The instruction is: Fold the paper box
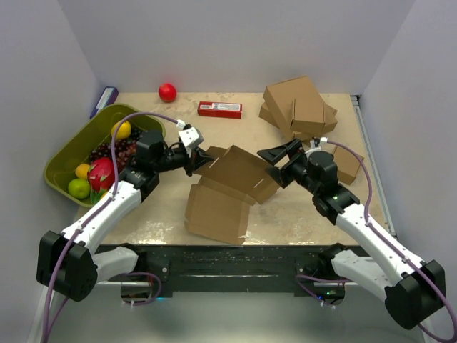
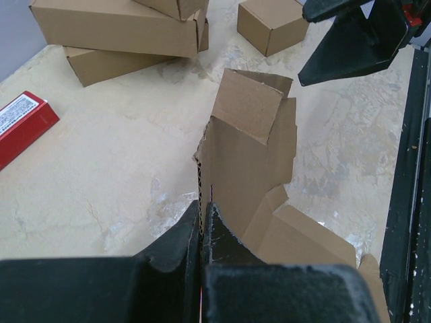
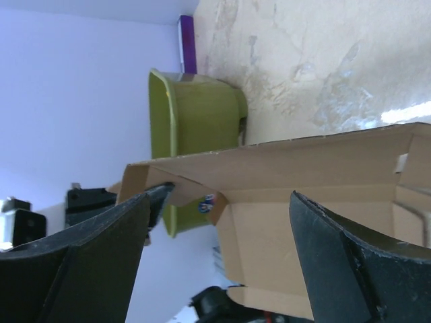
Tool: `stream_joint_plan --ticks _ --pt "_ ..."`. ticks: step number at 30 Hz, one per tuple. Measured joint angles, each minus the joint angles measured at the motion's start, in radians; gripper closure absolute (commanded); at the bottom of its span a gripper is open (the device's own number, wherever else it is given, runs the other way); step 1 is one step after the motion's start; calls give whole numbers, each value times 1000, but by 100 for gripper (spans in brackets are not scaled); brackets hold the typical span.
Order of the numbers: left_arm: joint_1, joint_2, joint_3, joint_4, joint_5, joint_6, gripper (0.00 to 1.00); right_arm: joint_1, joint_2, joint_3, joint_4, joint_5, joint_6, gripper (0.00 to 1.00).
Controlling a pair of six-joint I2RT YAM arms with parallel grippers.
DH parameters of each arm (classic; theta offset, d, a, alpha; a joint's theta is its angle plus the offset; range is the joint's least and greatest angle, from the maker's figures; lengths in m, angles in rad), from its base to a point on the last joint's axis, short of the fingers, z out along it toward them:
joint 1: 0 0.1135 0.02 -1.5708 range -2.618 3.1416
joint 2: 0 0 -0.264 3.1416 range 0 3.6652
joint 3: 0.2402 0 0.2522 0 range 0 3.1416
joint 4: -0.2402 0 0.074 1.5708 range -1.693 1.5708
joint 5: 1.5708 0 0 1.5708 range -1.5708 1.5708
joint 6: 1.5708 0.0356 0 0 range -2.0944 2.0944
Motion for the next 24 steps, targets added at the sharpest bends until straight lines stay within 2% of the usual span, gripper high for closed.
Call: stream_joint_plan --ticks 9,24 --pt "0 0 -8 11 0 0 100 0 90 0 67 0 242 16" --pt "-4 1 -21 28 0 18 100 0 247 1 115 -4 465 22"
